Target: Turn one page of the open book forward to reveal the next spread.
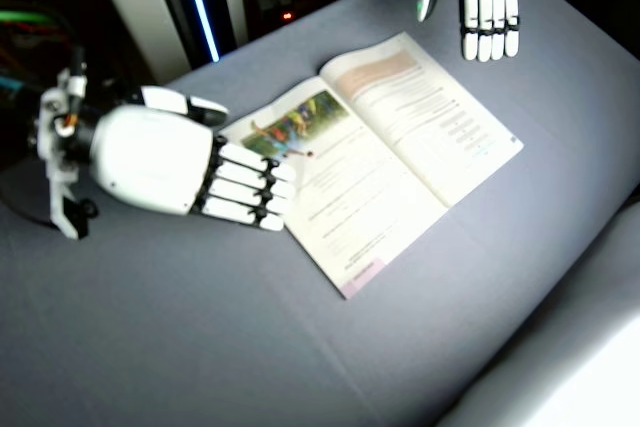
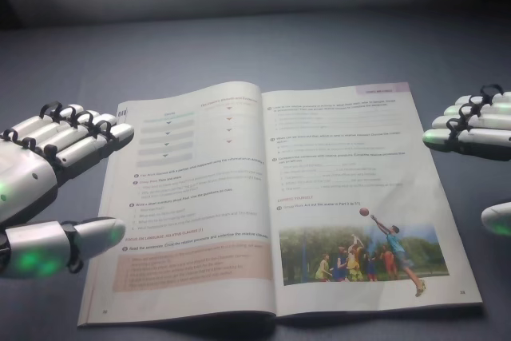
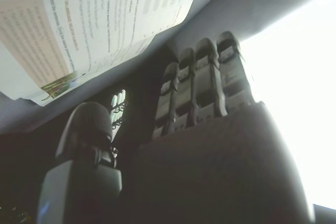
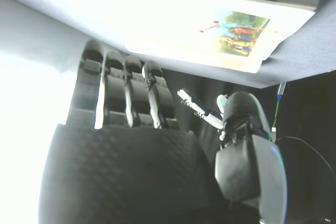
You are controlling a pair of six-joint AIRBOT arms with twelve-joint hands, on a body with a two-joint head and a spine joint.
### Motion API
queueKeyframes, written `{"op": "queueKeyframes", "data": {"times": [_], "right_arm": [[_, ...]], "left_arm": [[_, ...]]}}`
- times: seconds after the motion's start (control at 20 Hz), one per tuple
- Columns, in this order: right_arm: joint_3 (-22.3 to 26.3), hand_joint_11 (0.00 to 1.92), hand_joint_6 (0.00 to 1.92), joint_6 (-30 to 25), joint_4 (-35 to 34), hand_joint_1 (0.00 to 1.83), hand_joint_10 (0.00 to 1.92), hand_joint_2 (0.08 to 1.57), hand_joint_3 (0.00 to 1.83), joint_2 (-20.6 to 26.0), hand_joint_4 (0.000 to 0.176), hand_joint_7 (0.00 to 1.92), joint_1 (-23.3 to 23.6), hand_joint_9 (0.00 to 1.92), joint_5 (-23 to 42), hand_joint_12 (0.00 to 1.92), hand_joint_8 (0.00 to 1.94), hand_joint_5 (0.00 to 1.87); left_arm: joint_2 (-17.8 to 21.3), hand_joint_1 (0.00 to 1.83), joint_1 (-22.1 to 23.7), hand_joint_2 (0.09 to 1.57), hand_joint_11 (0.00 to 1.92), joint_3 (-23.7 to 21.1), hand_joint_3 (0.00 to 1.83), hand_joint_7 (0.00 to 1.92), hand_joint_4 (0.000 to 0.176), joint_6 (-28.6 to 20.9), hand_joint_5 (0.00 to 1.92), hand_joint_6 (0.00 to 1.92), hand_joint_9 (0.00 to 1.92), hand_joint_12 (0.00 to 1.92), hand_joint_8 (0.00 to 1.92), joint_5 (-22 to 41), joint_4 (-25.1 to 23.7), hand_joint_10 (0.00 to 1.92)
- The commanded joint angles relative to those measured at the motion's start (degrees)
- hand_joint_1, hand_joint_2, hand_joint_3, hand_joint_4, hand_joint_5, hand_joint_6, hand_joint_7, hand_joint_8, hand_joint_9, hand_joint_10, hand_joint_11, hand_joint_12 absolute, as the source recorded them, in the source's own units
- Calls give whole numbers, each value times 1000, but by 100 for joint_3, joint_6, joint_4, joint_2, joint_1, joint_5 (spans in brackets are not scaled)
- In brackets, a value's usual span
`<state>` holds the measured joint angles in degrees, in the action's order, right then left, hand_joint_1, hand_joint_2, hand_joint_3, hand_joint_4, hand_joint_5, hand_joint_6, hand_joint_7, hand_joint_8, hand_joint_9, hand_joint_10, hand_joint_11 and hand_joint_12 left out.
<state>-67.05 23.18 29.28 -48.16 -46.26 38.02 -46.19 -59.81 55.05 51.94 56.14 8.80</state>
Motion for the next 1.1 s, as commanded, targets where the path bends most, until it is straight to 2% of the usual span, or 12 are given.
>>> {"op": "queueKeyframes", "data": {"times": [0.0, 0.2, 0.35, 0.5, 0.6, 0.75, 1.05], "right_arm": [[-29, 22, 2, -30, -195, 0, 0, 1222, 33, 17, 0, 7, 59, 0, 499, 9, 3, 29], [-71, 25, 0, -156, 21, 0, 0, 1241, 26, -19, 0, 7, 135, 0, 421, 10, 0, 29], [-204, 9, 2, -734, 956, 0, 0, 1246, 20, -195, 0, 0, 449, 0, 46, 3, 0, 20], [-212, 20, 3, -847, 1629, 0, 0, 1217, 3, -298, 0, 0, 702, 0, -285, 8, 0, 8], [-302, 13, 5, -1437, 2405, 0, 0, 1229, 8, -412, 0, 0, 849, 0, -428, 5, 0, 14], [-478, 13, 2, -2115, 3052, 0, 0, 1233, 7, -571, 0, 0, 858, 0, -486, 5, 0, 11], [-497, 71, 6, -2266, 3497, 0, 8, 1224, 4, -659, 0, 32, 855, 29, -707, 28, 6, 48]], "left_arm": [[7, 0, 30, 1272, 0, 44, 29, 0, 0, -31, 4, 1, 0, 0, 0, 640, 37, 0], [7, 0, 32, 1267, 0, 50, 18, 0, 0, -31, 0, 0, 0, 0, 0, 636, 37, 0], [4, 0, 29, 1280, 0, 50, 21, 0, 0, -31, 0, 0, 0, 0, 0, 633, 38, 0], [3, 0, 28, 1291, 0, 56, 21, 0, 0, -32, 0, 0, 0, 0, 0, 620, 34, 0], [1, 0, 28, 1290, 0, 60, 18, 0, 0, -32, 8, 3, 0, 0, 0, 627, 28, 0], [0, 0, 29, 1289, 0, 61, 13, 0, 0, -32, 0, 0, 0, 0, 0, 627, 20, 0], [-13, 0, 29, 1287, 0, 67, 6, 0, 0, -35, 0, 0, 0, 0, 0, 604, 13, 0]]}}
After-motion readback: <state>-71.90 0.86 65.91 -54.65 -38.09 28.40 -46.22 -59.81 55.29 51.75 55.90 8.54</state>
